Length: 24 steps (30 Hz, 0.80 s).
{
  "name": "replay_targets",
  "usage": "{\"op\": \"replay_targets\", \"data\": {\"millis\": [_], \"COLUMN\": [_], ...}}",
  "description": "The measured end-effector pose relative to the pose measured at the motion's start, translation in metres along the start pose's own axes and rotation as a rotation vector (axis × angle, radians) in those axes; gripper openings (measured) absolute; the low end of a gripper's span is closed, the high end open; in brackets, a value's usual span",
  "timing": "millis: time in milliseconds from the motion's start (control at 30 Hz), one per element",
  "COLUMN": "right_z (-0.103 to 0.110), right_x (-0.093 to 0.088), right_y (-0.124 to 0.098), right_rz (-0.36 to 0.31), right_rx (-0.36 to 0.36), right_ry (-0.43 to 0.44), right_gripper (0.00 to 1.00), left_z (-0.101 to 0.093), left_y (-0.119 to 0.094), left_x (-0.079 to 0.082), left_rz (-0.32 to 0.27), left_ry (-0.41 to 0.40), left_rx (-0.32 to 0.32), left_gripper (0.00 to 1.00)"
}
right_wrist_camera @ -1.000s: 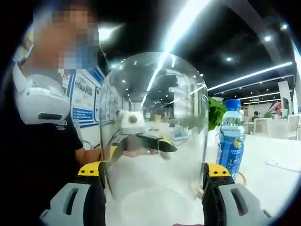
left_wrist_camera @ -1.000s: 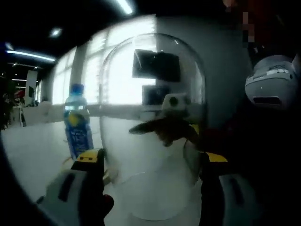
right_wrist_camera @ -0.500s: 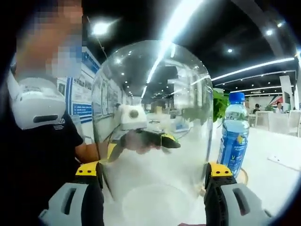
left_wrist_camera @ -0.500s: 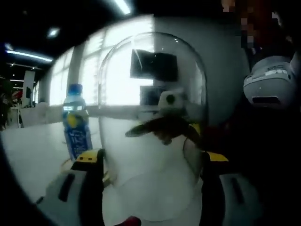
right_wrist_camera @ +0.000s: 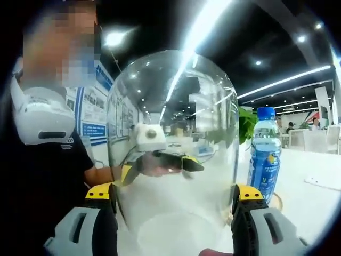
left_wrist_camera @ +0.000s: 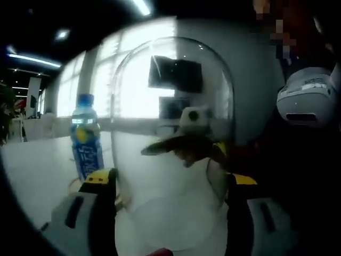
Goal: Open the cover put in the Mizone put the cover back on
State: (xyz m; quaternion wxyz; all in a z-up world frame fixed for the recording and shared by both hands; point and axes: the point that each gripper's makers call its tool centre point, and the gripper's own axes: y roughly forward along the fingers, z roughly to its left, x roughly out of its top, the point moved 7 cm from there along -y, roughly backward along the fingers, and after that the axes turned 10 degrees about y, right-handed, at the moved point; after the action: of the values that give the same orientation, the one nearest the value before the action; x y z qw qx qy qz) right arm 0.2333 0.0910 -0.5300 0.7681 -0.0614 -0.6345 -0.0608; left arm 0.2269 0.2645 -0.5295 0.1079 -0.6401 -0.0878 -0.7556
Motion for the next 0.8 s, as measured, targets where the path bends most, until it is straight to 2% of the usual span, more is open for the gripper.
{"op": "replay_targets", "data": {"millis": [167, 367, 633, 800], "right_z": [-0.0001, -0.0024, -0.0019, -0.001], "right_x": [-0.0003, 0.0016, -0.0009, -0.0006], "right_y": [0.0005, -0.0002, 0.0043, 0.0054], "right_rz": [0.001, 0.066, 0.069, 0.078], "right_rx": [0.001, 0.019, 0.029, 0.021], "right_ry": [-0.002, -0.029, -0.041, -0.046], "right_gripper": [0.83, 0.83, 0.85, 0.86], "left_z": [0.0005, 0.0007, 0.0005, -0.0012], "left_y": [0.0002, -0.0001, 0.0019, 0.0032], "left_x": [-0.0007, -0.0007, 0.0001, -0.0004], "left_rz": [-0.003, -0.017, -0.019, -0.013], "left_ry": [0.013, -0.003, -0.018, 0.0], "left_rx": [-0.008, -0.018, -0.012, 0.001], "left_gripper": [0.74, 0.74, 0.75, 0.75]}}
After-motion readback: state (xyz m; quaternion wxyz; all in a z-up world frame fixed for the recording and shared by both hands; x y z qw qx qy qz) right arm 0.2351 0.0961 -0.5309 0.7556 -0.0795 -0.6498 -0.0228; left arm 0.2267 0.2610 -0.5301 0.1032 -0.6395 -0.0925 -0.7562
